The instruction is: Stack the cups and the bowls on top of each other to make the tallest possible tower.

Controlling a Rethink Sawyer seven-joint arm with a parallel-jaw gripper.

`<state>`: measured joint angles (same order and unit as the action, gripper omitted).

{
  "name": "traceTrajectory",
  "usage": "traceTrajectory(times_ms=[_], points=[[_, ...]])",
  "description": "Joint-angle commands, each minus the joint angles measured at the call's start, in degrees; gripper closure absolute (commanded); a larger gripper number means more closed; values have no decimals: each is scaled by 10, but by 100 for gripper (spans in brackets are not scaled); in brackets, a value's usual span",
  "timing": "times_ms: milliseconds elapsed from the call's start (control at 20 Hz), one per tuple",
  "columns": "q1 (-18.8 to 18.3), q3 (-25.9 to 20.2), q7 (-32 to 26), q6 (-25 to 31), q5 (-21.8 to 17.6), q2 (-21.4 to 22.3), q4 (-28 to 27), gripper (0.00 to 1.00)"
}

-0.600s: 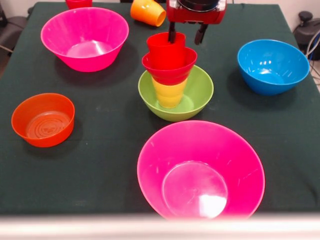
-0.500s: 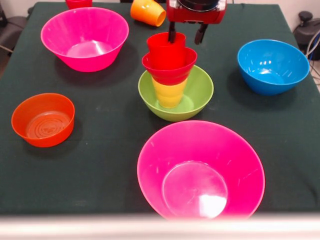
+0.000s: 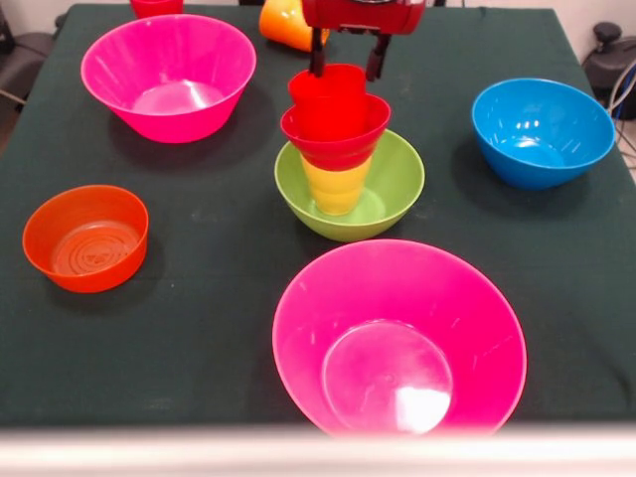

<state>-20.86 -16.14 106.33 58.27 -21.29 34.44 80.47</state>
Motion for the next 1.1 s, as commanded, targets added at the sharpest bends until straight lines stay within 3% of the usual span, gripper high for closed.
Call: traceTrajectory(times_ms=[50,1100], points=[[-36,-47,-182,40,-42,-8,15,0],[-63,-74,-190,37,-66,-23,10,0]])
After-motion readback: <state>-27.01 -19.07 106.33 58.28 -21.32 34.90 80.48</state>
